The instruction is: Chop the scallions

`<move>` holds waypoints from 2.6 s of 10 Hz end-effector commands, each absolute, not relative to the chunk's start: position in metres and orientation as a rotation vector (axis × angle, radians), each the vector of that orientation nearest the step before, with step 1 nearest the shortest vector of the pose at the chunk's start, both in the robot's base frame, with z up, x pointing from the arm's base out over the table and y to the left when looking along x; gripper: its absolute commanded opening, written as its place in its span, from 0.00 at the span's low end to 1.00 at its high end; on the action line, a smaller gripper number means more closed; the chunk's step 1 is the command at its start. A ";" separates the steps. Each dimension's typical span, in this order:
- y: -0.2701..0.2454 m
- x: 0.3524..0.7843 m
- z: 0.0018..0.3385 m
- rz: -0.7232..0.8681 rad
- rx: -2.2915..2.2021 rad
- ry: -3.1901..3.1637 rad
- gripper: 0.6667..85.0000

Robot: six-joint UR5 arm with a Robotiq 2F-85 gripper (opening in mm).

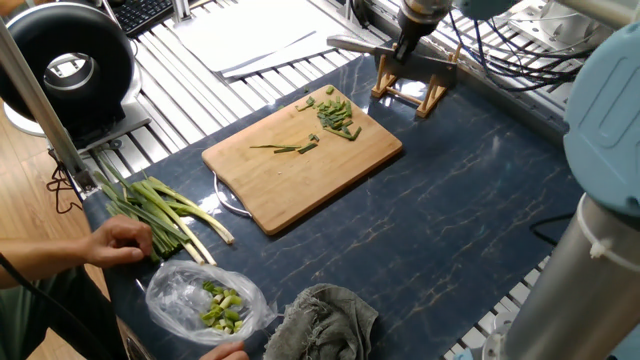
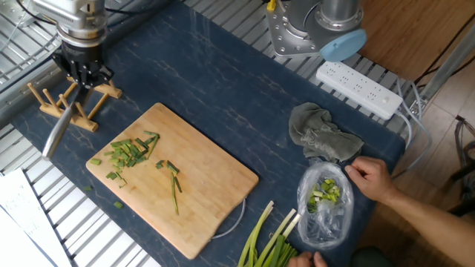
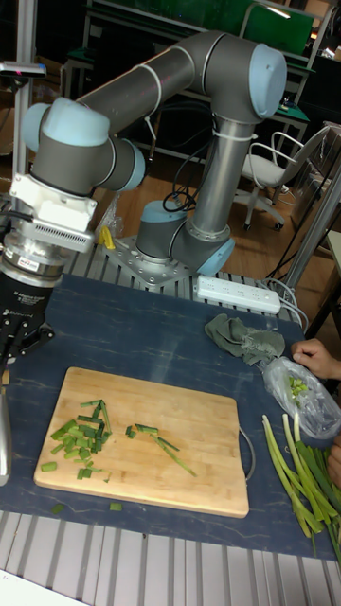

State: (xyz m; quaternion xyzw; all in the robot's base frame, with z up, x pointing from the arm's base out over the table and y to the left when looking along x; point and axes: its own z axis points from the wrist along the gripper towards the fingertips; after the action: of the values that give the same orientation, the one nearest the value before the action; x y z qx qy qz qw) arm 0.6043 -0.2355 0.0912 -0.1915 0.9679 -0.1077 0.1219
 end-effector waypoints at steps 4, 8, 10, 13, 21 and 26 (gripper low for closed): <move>-0.228 0.608 0.081 -0.253 -0.582 2.800 0.16; -0.229 0.608 0.081 -0.257 -0.628 2.789 0.23; -0.226 0.607 0.080 -0.243 -0.641 2.791 0.25; -0.214 0.603 0.074 -0.164 -0.622 2.798 0.26; -0.191 0.594 0.069 -0.017 -0.593 2.818 0.29; -0.183 0.591 0.069 0.028 -0.612 2.818 0.36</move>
State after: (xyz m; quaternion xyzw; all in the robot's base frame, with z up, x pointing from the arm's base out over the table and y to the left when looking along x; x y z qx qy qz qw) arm 0.5914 -0.1870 0.0677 -0.2128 0.9689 -0.0017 0.1264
